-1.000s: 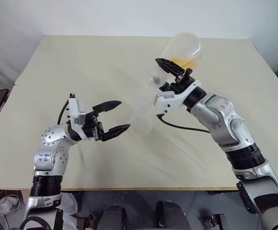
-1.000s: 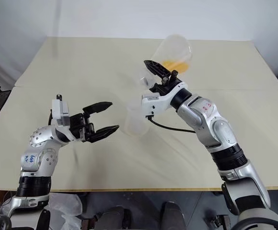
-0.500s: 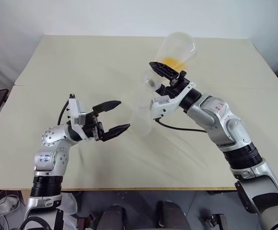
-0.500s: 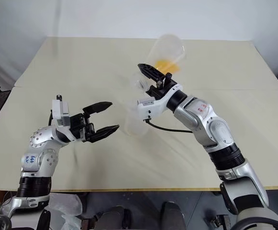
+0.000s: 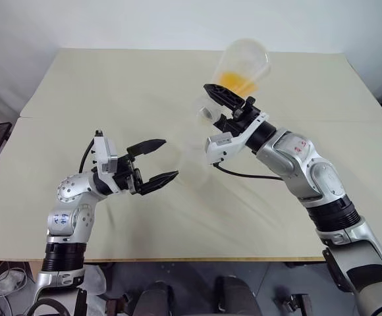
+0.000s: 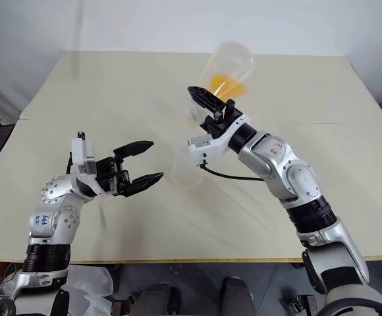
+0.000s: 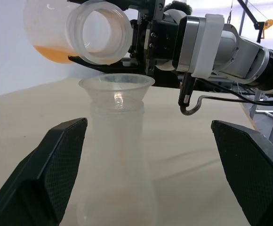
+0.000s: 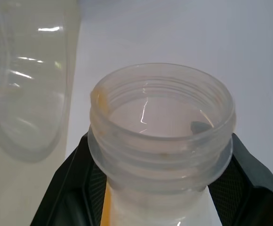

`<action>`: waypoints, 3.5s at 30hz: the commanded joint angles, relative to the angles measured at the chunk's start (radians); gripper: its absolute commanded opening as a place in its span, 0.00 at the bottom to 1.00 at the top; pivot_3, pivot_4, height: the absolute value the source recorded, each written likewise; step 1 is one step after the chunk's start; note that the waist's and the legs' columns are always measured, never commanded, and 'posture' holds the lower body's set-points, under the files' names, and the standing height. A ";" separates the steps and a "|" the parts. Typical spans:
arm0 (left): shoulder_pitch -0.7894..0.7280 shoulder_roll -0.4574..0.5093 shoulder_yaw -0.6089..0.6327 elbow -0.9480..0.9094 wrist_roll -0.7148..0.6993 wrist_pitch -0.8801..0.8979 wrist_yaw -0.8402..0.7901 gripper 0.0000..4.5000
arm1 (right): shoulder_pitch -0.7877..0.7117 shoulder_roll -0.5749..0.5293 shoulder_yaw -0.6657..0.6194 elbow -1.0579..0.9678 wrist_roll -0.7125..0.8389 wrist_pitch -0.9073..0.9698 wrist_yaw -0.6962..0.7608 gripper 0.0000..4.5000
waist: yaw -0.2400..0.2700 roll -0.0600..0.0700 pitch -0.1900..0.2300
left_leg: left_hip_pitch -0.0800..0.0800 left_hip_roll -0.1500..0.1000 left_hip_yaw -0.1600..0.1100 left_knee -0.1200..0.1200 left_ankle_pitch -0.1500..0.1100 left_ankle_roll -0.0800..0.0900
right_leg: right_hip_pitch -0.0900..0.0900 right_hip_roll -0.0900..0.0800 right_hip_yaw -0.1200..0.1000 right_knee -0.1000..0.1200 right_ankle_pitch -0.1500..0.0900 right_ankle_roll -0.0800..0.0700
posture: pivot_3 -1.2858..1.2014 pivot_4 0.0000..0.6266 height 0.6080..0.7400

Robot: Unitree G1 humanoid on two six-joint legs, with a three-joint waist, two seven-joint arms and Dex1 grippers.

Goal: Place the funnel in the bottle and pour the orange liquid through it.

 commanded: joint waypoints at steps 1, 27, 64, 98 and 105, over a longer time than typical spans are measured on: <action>0.002 -0.001 -0.002 -0.037 -0.010 -0.015 0.001 1.00 | -0.026 -0.008 -0.016 -0.031 -0.015 -0.011 -0.033 0.54 | 0.000 0.000 0.000 | 0.000 0.000 0.000 0.000 0.000 0.000 | 0.000 0.000 0.000 0.000 0.000 0.000 | 0.52 0.24 1.00; 0.011 -0.011 -0.008 -0.047 -0.006 -0.028 0.024 1.00 | -0.049 -0.017 -0.019 -0.007 -0.056 -0.044 -0.071 0.54 | 0.000 0.000 0.000 | 0.000 0.000 0.000 0.000 0.000 0.000 | 0.000 0.000 0.000 0.000 0.000 0.000 | 0.52 0.24 1.00; 0.049 -0.022 -0.009 -0.088 -0.018 -0.017 0.054 1.00 | -0.052 -0.028 -0.013 0.029 -0.116 -0.064 -0.137 0.54 | -0.001 0.000 0.000 | 0.000 0.000 0.000 -0.001 0.000 0.000 | 0.000 0.000 0.000 0.000 0.000 0.000 | 0.52 0.24 1.00; 0.092 0.058 0.061 -0.100 -0.023 -0.013 0.064 1.00 | -0.060 -0.040 -0.008 0.039 -0.140 -0.071 -0.201 0.54 | -0.001 0.000 0.000 | 0.000 0.000 0.000 -0.001 0.000 0.000 | 0.000 0.000 0.001 0.000 0.000 0.000 | 0.52 0.24 1.00; 0.110 0.060 0.075 -0.110 -0.027 -0.017 0.069 1.00 | -0.069 -0.051 -0.010 0.044 -0.144 -0.074 -0.212 0.54 | -0.004 0.000 0.000 | 0.000 0.000 0.000 -0.001 0.000 0.000 | 0.000 0.000 0.001 0.000 0.000 0.000 | 0.52 0.24 1.00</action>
